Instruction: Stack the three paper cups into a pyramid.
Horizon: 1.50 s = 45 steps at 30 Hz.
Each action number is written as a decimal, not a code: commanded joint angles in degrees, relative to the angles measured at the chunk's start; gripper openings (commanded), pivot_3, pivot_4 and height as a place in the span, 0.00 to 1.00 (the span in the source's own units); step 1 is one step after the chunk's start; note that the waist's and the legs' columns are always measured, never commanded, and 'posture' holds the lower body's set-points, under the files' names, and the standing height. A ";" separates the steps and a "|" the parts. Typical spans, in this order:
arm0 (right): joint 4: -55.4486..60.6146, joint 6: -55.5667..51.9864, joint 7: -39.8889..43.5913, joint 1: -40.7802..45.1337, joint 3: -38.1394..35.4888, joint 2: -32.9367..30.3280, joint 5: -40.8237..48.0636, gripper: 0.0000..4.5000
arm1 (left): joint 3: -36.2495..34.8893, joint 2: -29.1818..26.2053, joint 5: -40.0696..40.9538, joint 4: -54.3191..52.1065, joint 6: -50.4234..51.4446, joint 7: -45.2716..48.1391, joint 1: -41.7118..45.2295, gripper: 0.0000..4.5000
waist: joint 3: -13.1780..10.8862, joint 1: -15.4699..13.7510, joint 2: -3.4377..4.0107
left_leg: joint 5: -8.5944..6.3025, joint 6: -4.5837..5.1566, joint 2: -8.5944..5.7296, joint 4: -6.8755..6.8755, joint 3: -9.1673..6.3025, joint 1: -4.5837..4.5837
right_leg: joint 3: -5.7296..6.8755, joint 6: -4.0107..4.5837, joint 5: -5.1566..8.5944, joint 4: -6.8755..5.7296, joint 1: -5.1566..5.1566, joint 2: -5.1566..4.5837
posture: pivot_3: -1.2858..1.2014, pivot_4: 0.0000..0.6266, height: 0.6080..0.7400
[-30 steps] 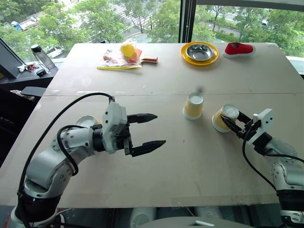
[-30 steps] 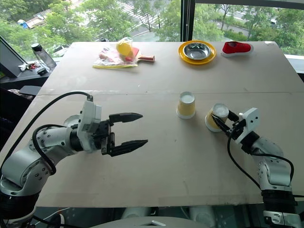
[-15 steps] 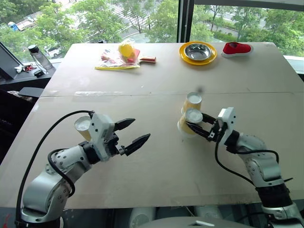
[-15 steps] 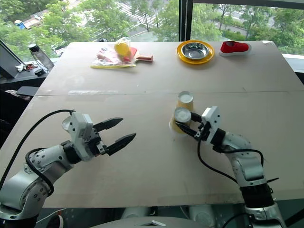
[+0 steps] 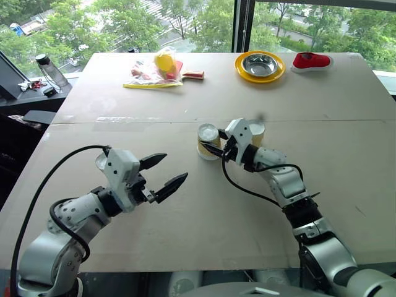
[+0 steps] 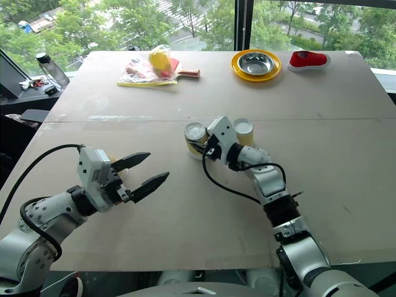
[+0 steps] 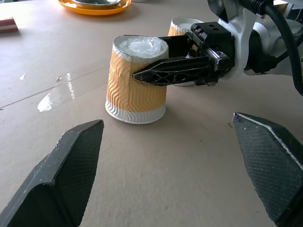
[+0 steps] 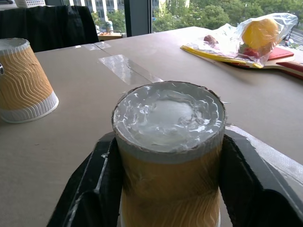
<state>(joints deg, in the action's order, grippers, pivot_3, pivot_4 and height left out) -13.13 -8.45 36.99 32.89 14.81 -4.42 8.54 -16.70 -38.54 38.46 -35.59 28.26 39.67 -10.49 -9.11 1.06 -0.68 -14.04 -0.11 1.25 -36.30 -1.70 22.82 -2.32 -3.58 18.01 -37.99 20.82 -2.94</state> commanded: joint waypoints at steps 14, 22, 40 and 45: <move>20.30 1.86 -6.27 -8.55 -11.20 -8.28 0.46 0.99 | 2.77 -0.47 2.81 -2.33 -0.34 2.17 7.28 1.00 | 0.02 -0.13 -0.03 | -0.10 0.18 -0.02 -0.01 -0.02 -0.01 | 0.02 0.00 0.00 -0.05 -0.02 0.01 | 0.52 0.24 1.00; 15.75 -1.97 -8.42 -10.58 -12.69 -7.81 2.11 0.99 | 4.96 -2.07 3.77 -1.97 2.00 3.78 11.69 1.00 | 0.02 0.68 -0.02 | -0.09 0.16 0.00 0.00 0.02 -0.03 | -0.04 0.00 0.00 -0.06 0.00 0.10 | 0.52 0.24 1.00; 15.38 -3.17 -4.77 -10.41 -11.42 -5.63 7.08 0.47 | 4.64 -2.74 5.62 -2.56 4.49 3.09 14.35 1.00 | 0.02 1.11 -0.02 | -0.09 0.16 0.01 -0.01 0.00 -0.02 | -0.03 -0.01 0.00 -0.08 0.00 0.10 | 0.52 0.24 1.00; 16.50 -3.63 -2.83 -10.88 -9.30 -6.50 6.52 0.47 | 3.50 -2.05 5.52 -2.90 4.10 2.32 12.35 1.00 | 0.02 1.14 -0.02 | -0.08 0.15 0.01 -0.01 0.01 -0.02 | -0.03 -0.01 0.00 -0.07 -0.01 0.09 | 0.52 0.24 1.00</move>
<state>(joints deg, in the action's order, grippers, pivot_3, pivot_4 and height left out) -0.16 -12.44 33.15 22.20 4.84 -10.58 14.58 -11.37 -40.64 43.02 -36.46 33.07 42.25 2.62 -9.09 2.21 -0.70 -14.12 0.05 1.27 -36.31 -1.69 22.80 -2.35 -3.59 18.00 -38.06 20.82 -2.85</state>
